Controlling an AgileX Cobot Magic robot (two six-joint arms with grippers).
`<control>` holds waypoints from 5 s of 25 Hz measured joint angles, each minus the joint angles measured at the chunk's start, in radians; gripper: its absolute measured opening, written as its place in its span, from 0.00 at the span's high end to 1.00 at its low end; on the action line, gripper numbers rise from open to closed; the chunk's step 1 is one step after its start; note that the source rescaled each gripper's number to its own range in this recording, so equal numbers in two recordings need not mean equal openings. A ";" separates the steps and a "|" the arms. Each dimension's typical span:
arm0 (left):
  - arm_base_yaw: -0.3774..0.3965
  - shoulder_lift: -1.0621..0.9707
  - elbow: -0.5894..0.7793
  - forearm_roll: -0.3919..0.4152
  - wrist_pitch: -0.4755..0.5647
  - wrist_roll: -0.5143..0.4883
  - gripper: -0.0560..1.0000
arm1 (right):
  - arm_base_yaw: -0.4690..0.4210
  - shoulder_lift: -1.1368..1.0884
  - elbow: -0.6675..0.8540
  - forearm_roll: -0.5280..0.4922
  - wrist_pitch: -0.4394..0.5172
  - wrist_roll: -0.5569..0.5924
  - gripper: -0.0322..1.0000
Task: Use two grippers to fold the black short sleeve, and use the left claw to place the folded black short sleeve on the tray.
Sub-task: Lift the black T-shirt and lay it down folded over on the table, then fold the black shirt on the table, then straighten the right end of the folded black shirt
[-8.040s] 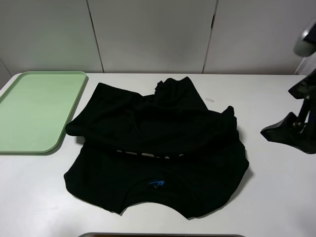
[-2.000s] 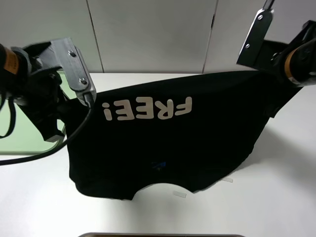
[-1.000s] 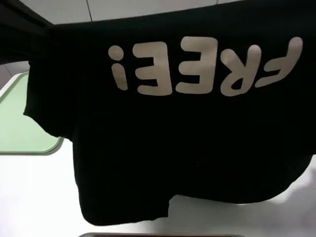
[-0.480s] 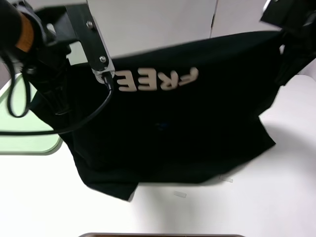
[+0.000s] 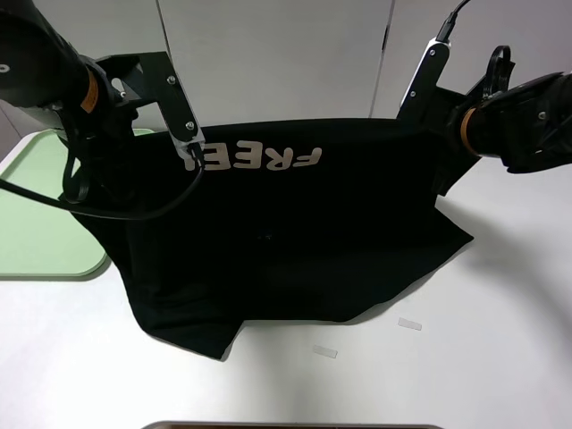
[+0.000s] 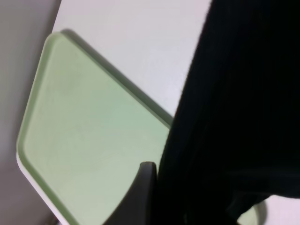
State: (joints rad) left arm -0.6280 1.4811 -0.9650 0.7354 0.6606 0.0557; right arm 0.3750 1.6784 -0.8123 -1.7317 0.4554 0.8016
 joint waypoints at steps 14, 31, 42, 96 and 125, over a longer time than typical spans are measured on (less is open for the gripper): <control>0.003 0.001 0.000 0.282 -0.022 -0.218 0.95 | -0.013 0.048 -0.282 -0.009 -0.104 -0.045 0.97; 0.008 0.001 0.000 -0.129 0.125 0.526 0.95 | -0.015 0.228 -0.286 -0.002 -0.155 -0.463 0.97; 0.008 0.001 0.000 -0.547 0.222 0.998 0.95 | -0.015 0.286 -0.286 0.171 -0.173 -0.701 0.97; 0.010 -0.719 -0.150 -0.649 0.118 0.195 0.15 | 0.020 -0.494 -0.289 0.551 -0.107 -0.578 0.00; 0.010 -1.300 -0.057 -0.625 0.503 0.004 0.15 | 0.127 -0.928 -0.289 0.998 0.053 -0.910 0.00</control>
State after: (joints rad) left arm -0.6181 0.1807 -1.0217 0.1109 1.1641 0.0600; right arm 0.5023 0.7499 -1.1012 -0.7336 0.5086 -0.1085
